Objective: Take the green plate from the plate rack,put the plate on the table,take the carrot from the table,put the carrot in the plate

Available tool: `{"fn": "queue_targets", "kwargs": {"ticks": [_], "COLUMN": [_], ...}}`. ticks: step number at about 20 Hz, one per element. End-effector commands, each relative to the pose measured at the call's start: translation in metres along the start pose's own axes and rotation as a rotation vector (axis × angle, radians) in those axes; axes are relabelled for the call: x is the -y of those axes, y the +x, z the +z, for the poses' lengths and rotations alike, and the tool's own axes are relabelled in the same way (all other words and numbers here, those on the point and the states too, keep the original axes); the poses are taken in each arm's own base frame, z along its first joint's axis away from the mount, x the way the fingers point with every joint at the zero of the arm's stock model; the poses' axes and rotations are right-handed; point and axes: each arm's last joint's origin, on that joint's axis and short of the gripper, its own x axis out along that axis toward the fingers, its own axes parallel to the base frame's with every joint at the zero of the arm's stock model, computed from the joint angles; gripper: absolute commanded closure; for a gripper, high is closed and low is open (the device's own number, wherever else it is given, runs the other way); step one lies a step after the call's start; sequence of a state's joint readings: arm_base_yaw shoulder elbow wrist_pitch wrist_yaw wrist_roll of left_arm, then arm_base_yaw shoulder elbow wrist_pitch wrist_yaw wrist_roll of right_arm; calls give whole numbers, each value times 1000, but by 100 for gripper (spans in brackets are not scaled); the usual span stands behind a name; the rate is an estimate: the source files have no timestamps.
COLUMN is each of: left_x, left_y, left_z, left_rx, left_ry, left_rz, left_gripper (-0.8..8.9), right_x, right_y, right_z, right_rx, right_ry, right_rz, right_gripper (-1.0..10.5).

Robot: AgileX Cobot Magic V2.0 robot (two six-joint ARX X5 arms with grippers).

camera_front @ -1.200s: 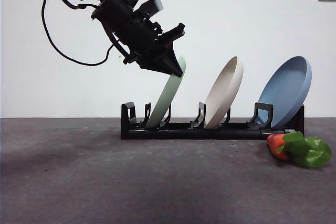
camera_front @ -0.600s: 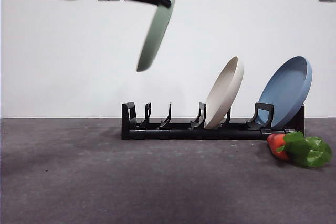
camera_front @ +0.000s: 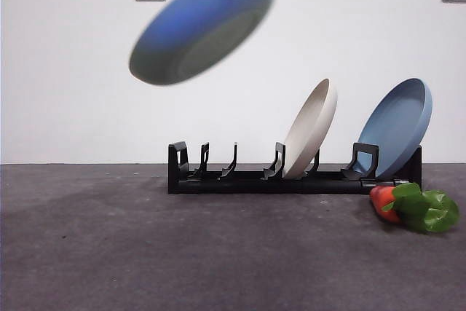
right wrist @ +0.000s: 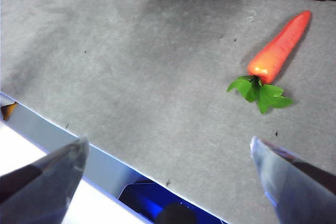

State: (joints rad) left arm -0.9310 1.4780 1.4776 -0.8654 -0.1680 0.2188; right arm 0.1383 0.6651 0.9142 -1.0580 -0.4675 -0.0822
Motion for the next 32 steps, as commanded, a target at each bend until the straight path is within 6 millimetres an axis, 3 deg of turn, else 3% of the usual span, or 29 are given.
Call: {"fn": "queue_targets", "kwargs": {"ticks": [1,5,12,15,17,20,25,28,32], "left_x": [21,52,84,90,91,95,91,81,65], "left_y": [27,76,146,167,169,167,149,108,27], "left_z": [-14,-45,-66,-76,-78,-76,-67,-52,-38], "left_rx": [-61,-130,-252,-324,-334,-317,-259,-140,103], "left_ry": [71,172,327,349,343,308,216,90,-124], "left_rz": [32,19,8,7,-4,-19,1,21,20], "left_gripper": [819,820,820,821,793,480,464,464,464], "right_x": [0,1,1,1,2,6,24,43,67], "right_y": [0,1,1,1,3,10,41,74,132], "right_z": [1,2,2,2,3,6,26,42,51], "right_rx": [2,-4,-4,-4,-13,-45,-79,-102,-172], "right_ry": [3,7,7,7,11,26,99,135,177], "right_rz": [-2,-1,-1,-1,-1,-16,-54,-95,-181], "right_gripper": [317,317,317,317,317,317,317,318,321]}}
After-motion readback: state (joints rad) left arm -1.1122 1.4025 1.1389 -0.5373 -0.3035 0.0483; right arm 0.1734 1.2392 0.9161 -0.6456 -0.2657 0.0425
